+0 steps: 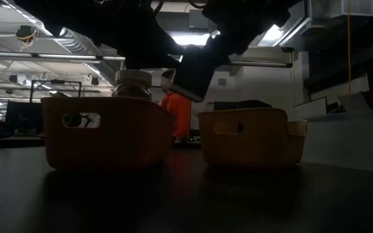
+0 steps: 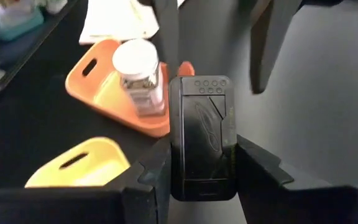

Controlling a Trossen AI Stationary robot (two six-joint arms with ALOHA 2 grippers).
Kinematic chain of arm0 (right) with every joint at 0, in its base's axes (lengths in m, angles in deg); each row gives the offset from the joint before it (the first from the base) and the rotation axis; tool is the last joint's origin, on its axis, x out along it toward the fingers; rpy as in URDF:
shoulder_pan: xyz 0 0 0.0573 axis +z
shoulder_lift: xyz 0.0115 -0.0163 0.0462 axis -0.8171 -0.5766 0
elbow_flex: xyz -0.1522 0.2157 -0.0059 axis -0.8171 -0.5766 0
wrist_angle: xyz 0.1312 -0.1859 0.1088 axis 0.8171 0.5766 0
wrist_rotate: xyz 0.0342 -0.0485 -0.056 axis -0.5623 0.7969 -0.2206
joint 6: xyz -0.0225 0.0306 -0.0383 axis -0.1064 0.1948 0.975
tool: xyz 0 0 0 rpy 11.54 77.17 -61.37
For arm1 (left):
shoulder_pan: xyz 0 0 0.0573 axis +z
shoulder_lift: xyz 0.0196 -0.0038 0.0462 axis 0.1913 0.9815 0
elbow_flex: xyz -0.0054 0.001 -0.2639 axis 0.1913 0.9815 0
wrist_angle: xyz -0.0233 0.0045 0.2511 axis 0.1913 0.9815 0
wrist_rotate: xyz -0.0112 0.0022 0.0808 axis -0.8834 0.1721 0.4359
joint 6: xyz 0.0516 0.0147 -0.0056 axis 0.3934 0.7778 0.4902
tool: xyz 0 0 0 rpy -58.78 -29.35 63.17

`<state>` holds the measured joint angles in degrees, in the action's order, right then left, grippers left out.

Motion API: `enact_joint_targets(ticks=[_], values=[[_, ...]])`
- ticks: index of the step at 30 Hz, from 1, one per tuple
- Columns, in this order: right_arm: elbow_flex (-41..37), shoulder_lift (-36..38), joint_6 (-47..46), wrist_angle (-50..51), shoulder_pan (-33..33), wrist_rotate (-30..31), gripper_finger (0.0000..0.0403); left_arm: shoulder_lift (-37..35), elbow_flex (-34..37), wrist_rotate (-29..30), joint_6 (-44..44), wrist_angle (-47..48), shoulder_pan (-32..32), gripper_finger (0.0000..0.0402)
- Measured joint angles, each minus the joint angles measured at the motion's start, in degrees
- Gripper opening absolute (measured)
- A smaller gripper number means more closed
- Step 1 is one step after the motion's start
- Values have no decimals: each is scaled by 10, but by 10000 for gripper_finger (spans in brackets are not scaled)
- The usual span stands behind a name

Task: Sort spices by type
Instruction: Put the black spice can into the yellow bin

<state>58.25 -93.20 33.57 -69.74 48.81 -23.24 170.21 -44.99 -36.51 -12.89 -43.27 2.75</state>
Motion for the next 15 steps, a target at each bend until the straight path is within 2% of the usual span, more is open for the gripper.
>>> enact_joint_targets(ticks=[7,15], values=[[35,0,38,125,20,-4,135,-7,0,2,4,18,0,216],[35,0,61,149,77,31,141,-8,0,1,33,29,1,217]])
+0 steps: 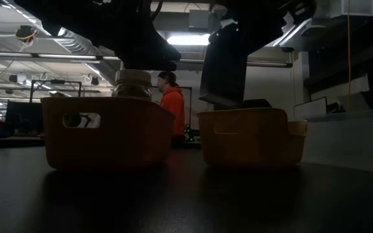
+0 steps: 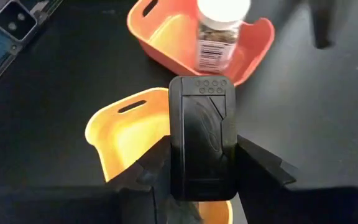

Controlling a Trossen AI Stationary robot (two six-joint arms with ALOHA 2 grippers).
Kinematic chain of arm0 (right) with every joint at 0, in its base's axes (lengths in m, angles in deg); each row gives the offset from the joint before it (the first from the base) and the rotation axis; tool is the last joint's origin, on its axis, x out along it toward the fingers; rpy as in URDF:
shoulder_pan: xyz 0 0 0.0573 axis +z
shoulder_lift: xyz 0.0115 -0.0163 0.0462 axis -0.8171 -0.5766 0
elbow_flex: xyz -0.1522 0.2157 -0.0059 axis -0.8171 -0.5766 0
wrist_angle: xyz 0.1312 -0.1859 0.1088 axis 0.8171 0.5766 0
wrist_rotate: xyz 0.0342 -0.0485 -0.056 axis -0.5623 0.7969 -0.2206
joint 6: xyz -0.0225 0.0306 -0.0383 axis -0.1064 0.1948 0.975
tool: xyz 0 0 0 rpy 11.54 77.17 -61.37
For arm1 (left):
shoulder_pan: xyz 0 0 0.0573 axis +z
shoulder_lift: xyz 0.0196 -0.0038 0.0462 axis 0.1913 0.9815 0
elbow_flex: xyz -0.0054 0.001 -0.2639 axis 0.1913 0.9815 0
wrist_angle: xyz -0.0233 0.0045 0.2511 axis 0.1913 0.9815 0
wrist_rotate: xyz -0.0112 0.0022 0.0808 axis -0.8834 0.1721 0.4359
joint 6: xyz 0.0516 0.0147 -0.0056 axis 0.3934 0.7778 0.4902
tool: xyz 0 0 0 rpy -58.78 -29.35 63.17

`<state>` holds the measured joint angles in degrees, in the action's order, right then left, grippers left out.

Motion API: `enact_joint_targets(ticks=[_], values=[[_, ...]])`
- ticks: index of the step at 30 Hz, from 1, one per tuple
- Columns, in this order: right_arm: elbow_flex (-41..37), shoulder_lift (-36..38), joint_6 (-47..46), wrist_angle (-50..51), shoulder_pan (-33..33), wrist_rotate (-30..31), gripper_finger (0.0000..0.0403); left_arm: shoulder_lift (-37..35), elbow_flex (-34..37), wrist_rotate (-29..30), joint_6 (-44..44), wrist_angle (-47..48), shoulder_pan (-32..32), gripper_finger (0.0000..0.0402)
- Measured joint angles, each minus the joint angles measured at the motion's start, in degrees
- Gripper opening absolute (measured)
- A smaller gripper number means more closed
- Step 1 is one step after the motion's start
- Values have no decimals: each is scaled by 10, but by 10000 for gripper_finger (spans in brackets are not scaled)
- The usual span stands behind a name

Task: Sort spices by type
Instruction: Put the black spice can into the yellow bin

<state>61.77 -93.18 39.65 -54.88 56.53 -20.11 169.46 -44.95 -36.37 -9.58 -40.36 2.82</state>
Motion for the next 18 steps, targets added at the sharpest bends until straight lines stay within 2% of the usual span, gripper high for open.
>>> enact_joint_targets(ticks=[10,18], values=[[0,0,12,1,48,16,141,0,0,-1,-1,0,0,217],[-7,0,15,30,46,-4,140,0,0,-1,-2,0,0,217]])
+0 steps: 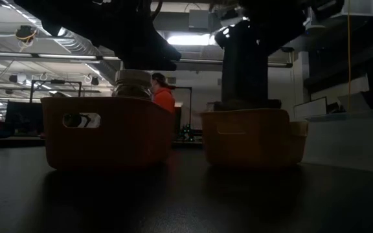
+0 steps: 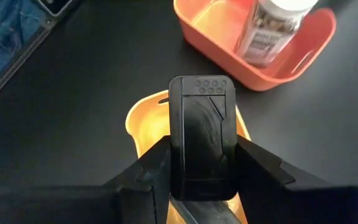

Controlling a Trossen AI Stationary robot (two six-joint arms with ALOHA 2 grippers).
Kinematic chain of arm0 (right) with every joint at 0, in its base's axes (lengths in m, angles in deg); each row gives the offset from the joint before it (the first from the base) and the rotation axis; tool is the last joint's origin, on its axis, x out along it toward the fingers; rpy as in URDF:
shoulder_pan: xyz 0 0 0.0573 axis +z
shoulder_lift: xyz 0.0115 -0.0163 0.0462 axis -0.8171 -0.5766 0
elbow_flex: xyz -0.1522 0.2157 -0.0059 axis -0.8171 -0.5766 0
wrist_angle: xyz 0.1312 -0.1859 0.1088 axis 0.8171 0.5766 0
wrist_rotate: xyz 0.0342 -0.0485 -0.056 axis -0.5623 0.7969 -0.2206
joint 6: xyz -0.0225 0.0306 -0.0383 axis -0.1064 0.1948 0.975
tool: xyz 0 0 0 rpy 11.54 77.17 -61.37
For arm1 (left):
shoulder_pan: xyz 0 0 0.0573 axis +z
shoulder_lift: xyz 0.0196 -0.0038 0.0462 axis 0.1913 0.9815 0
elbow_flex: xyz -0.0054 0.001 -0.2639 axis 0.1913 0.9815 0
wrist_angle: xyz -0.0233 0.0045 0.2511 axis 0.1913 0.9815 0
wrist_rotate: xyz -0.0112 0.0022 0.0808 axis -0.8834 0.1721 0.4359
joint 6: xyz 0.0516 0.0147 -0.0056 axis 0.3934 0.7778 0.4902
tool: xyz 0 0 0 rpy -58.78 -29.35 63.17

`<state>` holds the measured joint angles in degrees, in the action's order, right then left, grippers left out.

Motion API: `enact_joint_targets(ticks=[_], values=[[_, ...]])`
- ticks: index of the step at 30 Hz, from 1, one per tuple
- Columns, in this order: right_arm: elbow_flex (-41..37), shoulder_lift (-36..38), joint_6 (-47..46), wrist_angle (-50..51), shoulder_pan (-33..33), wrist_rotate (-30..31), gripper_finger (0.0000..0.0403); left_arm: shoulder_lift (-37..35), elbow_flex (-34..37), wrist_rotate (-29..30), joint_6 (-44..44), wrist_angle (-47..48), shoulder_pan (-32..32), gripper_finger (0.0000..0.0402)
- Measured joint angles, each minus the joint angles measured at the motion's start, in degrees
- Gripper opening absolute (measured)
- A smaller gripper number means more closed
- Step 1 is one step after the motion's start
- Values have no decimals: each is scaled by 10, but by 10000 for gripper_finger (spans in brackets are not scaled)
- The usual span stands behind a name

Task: Sort spices by type
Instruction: Put the black spice can into the yellow bin

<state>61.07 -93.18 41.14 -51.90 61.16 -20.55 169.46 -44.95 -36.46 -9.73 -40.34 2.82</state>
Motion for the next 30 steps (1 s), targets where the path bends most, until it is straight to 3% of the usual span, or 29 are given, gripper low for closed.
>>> enact_joint_targets(ticks=[6,16,24,30], values=[[-18,0,16,-1,0,-30,141,0,0,0,0,0,0,217],[-20,0,115,-9,0,-25,142,0,0,0,0,0,0,217],[-20,-7,133,-13,-21,-22,142,0,0,0,0,0,0,217],[-20,-45,134,-17,-35,-84,143,0,0,0,0,1,0,217]])
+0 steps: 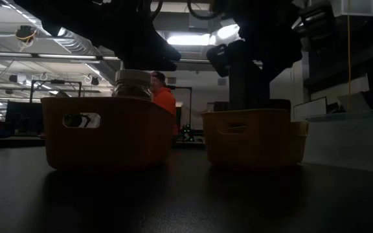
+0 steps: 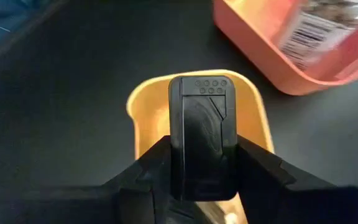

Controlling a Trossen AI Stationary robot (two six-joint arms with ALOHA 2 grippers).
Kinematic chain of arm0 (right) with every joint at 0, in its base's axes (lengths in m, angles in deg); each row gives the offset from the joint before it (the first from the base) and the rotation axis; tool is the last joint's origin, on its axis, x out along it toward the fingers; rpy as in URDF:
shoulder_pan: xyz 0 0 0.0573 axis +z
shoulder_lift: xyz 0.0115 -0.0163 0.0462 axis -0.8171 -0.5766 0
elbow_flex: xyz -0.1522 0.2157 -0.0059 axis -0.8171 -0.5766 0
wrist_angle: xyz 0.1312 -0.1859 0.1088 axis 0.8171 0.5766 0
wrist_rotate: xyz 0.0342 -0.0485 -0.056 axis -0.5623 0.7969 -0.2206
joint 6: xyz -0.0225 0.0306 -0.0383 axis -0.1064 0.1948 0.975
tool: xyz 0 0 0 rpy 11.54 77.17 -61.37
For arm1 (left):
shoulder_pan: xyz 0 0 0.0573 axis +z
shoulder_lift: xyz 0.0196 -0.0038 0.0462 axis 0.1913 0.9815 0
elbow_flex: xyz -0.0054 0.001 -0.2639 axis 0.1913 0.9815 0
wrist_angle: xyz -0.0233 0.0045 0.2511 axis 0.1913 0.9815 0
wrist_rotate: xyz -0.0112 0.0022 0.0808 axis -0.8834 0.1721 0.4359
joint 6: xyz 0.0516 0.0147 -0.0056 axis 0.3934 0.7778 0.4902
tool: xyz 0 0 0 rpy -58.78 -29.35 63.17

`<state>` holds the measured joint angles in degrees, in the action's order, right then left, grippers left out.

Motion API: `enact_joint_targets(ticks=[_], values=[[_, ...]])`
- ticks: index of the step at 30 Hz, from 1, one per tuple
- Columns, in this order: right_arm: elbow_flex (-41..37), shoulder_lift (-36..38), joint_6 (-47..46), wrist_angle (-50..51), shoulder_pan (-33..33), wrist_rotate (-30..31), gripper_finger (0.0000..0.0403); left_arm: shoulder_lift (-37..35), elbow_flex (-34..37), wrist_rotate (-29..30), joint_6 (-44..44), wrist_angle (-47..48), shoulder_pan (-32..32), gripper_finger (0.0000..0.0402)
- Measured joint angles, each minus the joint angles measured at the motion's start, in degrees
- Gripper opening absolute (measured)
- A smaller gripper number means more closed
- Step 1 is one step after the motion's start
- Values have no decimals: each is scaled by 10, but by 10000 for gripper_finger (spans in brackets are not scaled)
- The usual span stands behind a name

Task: Sort spices by type
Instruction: Put the black spice can into the yellow bin

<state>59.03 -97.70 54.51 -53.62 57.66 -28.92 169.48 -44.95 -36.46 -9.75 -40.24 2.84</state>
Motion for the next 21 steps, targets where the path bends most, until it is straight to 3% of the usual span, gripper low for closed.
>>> enact_joint_targets(ticks=[8,21], values=[[0,-30,45,-18,-27,-76,143,0,0,0,0,2,0,217],[0,-36,70,-19,-33,-71,143,0,0,0,0,13,0,217]])
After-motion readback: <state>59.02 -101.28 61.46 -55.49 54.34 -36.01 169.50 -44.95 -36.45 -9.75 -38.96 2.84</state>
